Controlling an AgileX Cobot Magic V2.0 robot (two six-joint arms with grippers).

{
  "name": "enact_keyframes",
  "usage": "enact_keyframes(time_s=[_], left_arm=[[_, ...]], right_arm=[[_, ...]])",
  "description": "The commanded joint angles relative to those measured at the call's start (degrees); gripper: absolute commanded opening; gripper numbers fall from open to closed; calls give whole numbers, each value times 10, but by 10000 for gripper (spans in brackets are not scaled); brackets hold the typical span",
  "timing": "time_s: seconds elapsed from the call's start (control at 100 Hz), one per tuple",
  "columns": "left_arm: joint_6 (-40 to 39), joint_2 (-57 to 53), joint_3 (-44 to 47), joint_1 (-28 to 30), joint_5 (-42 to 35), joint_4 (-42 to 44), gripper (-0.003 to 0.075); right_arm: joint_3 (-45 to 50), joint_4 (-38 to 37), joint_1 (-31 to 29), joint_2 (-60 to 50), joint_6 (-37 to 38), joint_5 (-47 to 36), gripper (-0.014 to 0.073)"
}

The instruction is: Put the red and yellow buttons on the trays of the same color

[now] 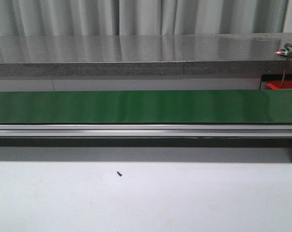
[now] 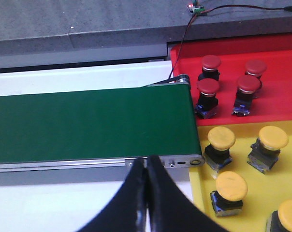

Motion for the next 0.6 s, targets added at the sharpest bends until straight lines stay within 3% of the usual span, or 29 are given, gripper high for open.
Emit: enact_keyframes(time_s=[0.0, 0.21, 0.59], left_arm=[[0, -4, -14, -5, -31, -13, -20], [0, -4, -14, -5, -31, -13, -20], [0, -4, -14, -5, -31, -13, -20]], right_arm=[[9, -6, 2, -39, -9, -49, -106], [27, -6, 2, -110, -9, -49, -106], [27, 1, 2, -115, -9, -32, -106]])
